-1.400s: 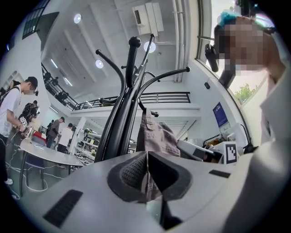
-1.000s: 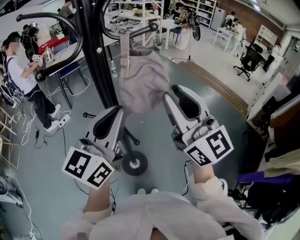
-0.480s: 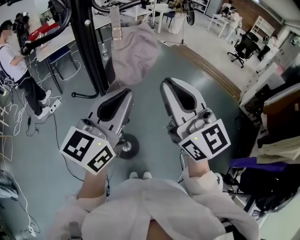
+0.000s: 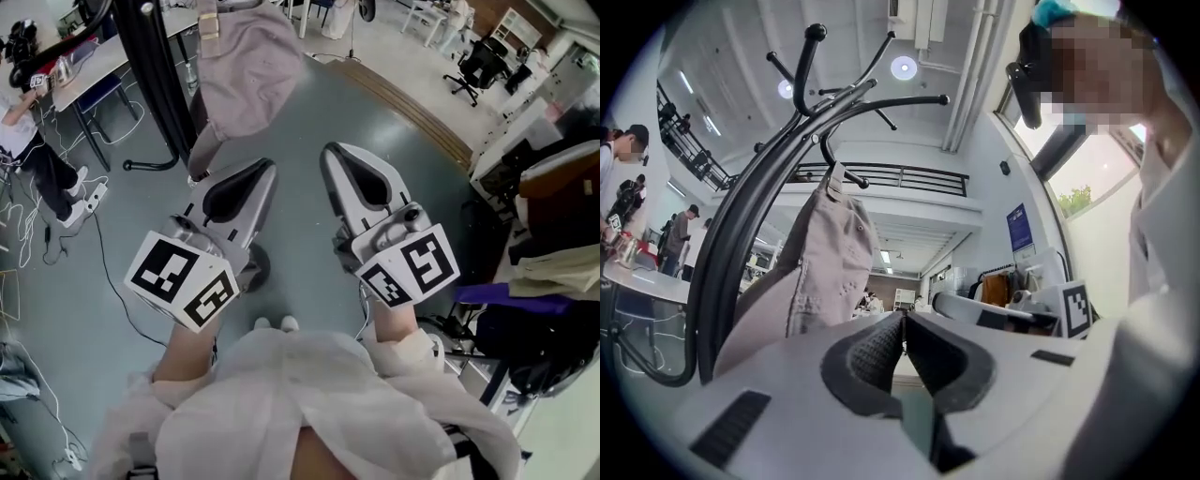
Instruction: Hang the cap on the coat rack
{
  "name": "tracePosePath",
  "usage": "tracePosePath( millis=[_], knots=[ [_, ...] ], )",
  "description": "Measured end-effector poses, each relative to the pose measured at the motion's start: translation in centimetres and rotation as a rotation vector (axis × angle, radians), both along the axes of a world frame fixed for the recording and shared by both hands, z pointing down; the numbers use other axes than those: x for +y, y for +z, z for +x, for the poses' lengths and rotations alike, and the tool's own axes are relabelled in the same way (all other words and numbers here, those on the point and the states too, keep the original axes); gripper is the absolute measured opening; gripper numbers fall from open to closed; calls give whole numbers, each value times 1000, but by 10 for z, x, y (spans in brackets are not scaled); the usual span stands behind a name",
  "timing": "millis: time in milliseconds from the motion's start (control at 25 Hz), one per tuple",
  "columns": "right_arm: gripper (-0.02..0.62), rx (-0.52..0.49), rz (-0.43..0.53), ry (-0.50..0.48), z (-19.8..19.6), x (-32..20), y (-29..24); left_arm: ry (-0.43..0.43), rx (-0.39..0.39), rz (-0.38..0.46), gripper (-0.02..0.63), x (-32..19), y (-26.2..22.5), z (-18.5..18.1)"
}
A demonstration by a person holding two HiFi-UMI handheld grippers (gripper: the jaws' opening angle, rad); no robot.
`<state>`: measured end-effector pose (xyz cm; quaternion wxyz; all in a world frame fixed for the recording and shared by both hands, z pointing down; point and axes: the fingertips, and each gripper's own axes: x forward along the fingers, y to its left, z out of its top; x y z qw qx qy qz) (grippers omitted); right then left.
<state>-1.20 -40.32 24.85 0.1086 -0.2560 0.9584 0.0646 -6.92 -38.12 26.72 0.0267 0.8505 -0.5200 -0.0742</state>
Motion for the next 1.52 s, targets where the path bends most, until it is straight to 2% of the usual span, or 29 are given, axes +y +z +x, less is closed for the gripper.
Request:
tracePosePath(
  millis=[480,880,1080,1280,1520],
  knots=[
    [5,62,-110,-18,-3,11,46,49,-37,-67,18,1,31,21],
    [3,122,-178,-67,-9,21,77,63,-20,-146,18,11,61,30],
    [3,156,-191,-79,-7,22,86,65,-13,-157,18,14,68,30],
    [3,235,-172,-125,-17,33,97,90,-8,-189,18,21,81,34],
    [3,287,-194,-125,-11,33,110,97,5,-227,18,26,98,35]
  ],
)
